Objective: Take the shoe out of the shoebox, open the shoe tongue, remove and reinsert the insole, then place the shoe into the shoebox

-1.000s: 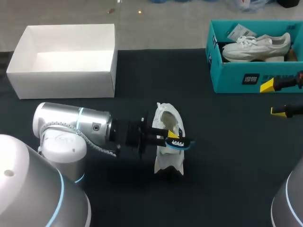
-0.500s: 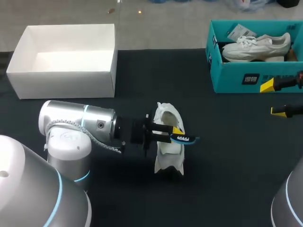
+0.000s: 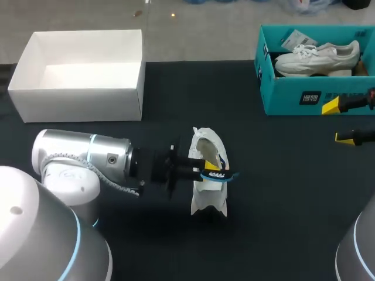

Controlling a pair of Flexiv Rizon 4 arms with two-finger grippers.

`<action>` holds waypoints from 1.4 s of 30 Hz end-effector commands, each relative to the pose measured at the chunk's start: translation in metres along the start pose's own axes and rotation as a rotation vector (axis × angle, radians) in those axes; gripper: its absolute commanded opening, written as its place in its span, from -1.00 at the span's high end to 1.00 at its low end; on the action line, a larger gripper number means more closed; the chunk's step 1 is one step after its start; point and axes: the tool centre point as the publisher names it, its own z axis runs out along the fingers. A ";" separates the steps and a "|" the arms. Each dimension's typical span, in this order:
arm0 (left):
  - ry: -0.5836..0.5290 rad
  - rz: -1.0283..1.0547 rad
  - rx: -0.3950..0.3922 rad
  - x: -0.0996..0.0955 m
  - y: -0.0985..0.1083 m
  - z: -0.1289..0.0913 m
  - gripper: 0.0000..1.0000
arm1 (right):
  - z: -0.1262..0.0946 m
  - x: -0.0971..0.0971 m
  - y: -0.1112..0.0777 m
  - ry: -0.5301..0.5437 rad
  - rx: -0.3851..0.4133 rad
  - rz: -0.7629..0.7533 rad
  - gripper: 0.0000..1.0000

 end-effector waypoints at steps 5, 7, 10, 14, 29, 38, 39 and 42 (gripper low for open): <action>-0.015 -0.052 0.016 0.026 0.005 0.005 1.00 | 0.000 0.000 -0.001 -0.001 -0.001 0.001 -1.00; -0.023 -0.059 0.013 0.028 0.006 0.005 1.00 | 0.000 0.000 -0.001 -0.001 -0.001 0.001 -1.00; -0.022 -0.070 -0.001 0.033 0.009 0.003 1.00 | 0.000 0.000 -0.001 -0.001 -0.001 0.001 -1.00; -0.015 -0.079 -0.041 0.034 0.015 -0.004 1.00 | 0.000 0.000 -0.001 -0.001 -0.001 0.001 -1.00; -0.010 -0.071 -0.026 0.030 0.048 -0.016 1.00 | 0.000 0.000 -0.001 -0.001 -0.001 0.001 -1.00; 0.021 -0.065 0.001 0.028 0.062 -0.012 1.00 | 0.000 0.000 -0.001 -0.001 -0.001 0.001 -1.00; 0.025 -0.066 0.004 0.028 0.064 -0.011 1.00 | 0.000 0.000 -0.001 -0.001 -0.001 0.001 -1.00; 0.037 -0.069 -0.001 0.027 0.068 -0.011 1.00 | 0.000 0.000 -0.001 -0.001 -0.001 0.001 -1.00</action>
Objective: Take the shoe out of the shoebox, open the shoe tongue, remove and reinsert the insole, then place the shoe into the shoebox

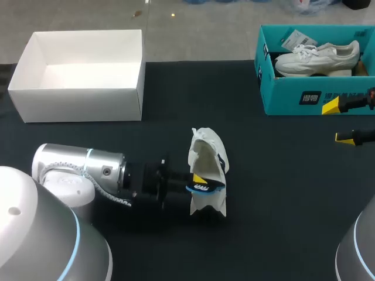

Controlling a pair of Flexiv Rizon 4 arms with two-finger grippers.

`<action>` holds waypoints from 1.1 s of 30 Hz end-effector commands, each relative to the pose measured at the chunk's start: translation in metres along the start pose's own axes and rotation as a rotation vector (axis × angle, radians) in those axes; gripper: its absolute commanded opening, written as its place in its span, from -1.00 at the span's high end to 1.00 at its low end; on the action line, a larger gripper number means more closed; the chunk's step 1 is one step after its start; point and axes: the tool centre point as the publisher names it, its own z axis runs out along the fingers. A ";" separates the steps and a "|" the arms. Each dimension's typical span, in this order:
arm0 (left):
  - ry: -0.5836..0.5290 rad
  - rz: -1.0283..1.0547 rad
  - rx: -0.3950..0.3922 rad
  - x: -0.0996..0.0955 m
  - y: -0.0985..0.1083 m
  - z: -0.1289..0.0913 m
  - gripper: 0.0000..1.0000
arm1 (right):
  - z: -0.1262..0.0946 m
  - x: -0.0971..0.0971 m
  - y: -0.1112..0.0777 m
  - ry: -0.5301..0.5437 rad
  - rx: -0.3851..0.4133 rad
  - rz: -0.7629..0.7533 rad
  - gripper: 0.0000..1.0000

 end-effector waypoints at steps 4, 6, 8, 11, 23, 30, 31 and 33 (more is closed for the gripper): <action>0.016 -0.005 -0.027 -0.009 0.015 0.001 1.00 | 0.000 0.000 -0.001 -0.001 -0.001 0.001 -1.00; 0.014 -0.004 -0.034 -0.011 0.017 0.000 1.00 | 0.000 0.000 -0.001 -0.001 -0.001 0.001 -1.00; 0.012 -0.005 -0.041 -0.012 0.019 -0.001 1.00 | 0.000 0.000 -0.001 -0.001 -0.001 0.001 -1.00; 0.012 -0.009 -0.050 -0.012 0.021 -0.002 1.00 | 0.000 0.000 -0.001 -0.001 -0.001 0.001 -1.00; 0.013 0.009 -0.023 -0.016 -0.007 -0.004 -0.35 | 0.000 0.000 -0.001 -0.001 -0.001 0.001 -1.00; 0.036 0.025 -0.013 -0.015 -0.025 -0.007 0.00 | 0.000 0.000 -0.001 -0.001 -0.001 0.001 -1.00; 0.038 0.025 -0.012 -0.015 -0.026 -0.007 0.04 | 0.000 0.000 -0.001 -0.001 -0.001 0.001 -1.00; 0.044 0.024 -0.010 -0.013 -0.028 -0.007 0.09 | 0.000 0.000 -0.001 -0.001 -0.001 0.001 -1.00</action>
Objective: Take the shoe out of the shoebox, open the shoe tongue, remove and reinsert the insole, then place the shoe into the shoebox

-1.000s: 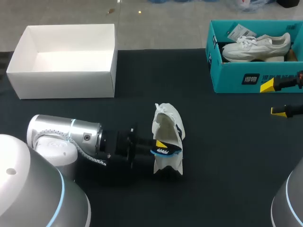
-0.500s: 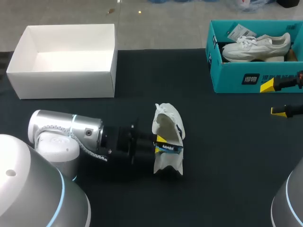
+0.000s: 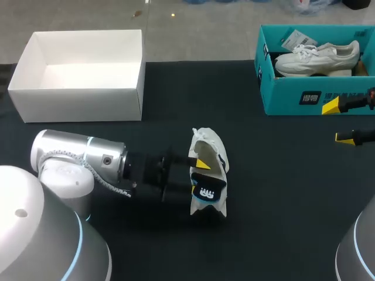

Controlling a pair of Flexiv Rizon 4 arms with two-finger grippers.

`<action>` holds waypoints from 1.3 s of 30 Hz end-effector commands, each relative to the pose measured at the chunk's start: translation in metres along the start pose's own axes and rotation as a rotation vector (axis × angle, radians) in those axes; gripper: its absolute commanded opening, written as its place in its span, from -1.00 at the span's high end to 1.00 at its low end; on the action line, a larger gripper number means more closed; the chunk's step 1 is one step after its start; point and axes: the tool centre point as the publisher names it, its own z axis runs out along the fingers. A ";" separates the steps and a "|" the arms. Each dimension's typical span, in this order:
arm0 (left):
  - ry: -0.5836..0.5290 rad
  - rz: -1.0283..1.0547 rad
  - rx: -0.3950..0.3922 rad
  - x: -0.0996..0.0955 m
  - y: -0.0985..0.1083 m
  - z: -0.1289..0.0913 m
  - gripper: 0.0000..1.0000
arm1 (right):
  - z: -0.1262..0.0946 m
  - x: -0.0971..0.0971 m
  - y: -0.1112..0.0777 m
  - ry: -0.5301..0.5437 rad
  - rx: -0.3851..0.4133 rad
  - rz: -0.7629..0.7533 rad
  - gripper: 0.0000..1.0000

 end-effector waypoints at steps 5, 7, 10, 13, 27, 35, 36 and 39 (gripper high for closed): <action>0.014 -0.013 0.000 0.007 -0.008 -0.006 0.31 | 0.000 0.000 -0.001 -0.001 -0.001 0.001 -1.00; 0.015 -0.025 -0.001 0.009 -0.008 -0.005 0.52 | 0.000 0.000 -0.001 -0.001 -0.001 0.001 -1.00; 0.021 -0.038 0.001 0.014 -0.006 -0.003 1.00 | 0.000 0.000 -0.001 -0.001 -0.001 0.001 -1.00; 0.018 -0.050 -0.007 0.016 -0.002 -0.002 1.00 | 0.000 0.000 -0.001 -0.001 -0.001 0.001 -1.00; -0.081 -0.080 -0.092 0.010 0.025 0.002 1.00 | 0.000 0.000 -0.001 -0.001 -0.001 0.001 -1.00; -0.117 -0.070 -0.104 0.005 0.017 0.004 1.00 | 0.000 0.000 -0.001 -0.001 -0.001 0.001 -1.00; -0.122 -0.062 -0.105 0.003 0.014 0.003 1.00 | 0.000 0.000 -0.001 -0.001 -0.001 0.001 -1.00; -0.134 -0.047 -0.107 -0.001 0.005 0.001 1.00 | 0.000 0.000 -0.001 -0.001 -0.001 0.001 -1.00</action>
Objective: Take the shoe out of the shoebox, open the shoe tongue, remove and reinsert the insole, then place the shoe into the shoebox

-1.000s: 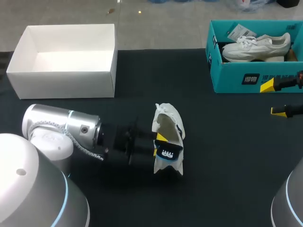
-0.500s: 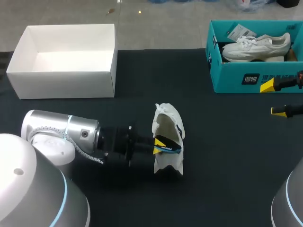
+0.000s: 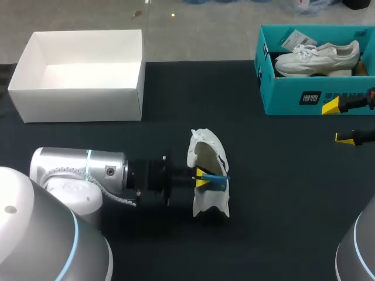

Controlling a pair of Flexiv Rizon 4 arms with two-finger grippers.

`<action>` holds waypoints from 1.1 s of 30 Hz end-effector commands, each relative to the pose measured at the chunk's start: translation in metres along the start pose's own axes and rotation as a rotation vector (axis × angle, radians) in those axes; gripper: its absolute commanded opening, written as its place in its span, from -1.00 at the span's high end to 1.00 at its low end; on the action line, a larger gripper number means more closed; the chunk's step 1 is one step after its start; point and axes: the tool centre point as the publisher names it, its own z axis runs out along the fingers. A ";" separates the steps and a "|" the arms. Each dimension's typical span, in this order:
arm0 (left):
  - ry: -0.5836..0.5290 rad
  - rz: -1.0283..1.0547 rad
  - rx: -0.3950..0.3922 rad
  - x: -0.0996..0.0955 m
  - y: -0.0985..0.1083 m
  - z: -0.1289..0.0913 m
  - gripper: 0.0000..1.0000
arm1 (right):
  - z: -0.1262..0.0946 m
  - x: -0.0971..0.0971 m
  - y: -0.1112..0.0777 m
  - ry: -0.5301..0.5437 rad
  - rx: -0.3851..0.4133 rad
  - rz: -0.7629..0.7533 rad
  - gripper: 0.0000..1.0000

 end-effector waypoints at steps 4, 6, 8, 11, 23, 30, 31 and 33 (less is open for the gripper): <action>-0.028 0.016 -0.006 0.000 -0.022 -0.004 0.91 | 0.000 0.000 -0.001 -0.001 -0.001 0.001 -1.00; -0.035 0.015 -0.006 0.000 -0.023 -0.004 0.84 | 0.000 0.000 -0.001 -0.001 -0.001 0.001 -1.00; -0.040 0.016 -0.021 -0.001 -0.017 -0.004 0.83 | 0.000 0.000 -0.001 -0.001 -0.001 0.001 -1.00; -0.040 0.008 -0.041 0.000 -0.008 -0.004 0.93 | 0.000 0.000 -0.001 -0.001 -0.001 0.001 -1.00; -0.035 -0.012 -0.097 -0.004 0.013 -0.001 0.95 | 0.000 0.000 -0.001 -0.001 -0.001 0.001 -1.00; -0.056 -0.017 -0.123 -0.007 0.017 -0.006 0.83 | 0.000 0.000 -0.001 -0.001 -0.001 0.001 -1.00; -0.055 -0.012 -0.122 -0.008 0.014 -0.006 0.74 | 0.000 0.000 -0.001 -0.001 -0.001 0.001 -1.00; -0.060 -0.010 -0.113 -0.008 0.009 -0.007 0.18 | 0.000 0.000 -0.001 -0.001 -0.001 0.001 -1.00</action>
